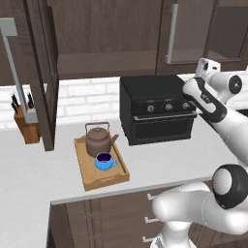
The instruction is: Pick the kettle from the counter and place it on the tray. Then pick the mug from the cabinet and place it on the tray. Then close the cabinet doors.
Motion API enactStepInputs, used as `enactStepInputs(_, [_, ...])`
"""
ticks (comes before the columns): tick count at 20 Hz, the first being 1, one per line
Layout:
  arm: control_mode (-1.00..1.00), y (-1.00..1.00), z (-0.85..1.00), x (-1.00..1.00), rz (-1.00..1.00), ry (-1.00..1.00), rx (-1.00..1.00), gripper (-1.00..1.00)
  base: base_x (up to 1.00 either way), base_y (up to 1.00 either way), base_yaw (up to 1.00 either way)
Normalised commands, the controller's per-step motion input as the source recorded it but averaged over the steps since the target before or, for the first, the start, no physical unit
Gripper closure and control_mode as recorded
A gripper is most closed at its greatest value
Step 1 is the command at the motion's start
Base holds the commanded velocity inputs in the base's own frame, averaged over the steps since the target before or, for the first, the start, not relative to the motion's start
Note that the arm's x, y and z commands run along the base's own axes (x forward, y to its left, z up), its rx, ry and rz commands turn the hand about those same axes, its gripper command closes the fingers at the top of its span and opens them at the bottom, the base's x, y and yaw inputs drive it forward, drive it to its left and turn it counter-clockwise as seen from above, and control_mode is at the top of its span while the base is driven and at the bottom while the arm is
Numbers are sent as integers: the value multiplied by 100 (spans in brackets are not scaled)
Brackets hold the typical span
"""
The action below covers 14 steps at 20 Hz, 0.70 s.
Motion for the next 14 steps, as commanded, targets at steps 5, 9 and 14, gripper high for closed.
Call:
enactStepInputs(5, [-100, 2, 17, -28, 0, -3, 0, -100, 0, 0, 0])
enactStepInputs(9, [-100, 0, 57, -52, 0, -5, 0, -100, 0, 0, 0])
enactStepInputs(14, [-100, 5, 6, -61, 0, 2, 0, -100, 0, 0, 0])
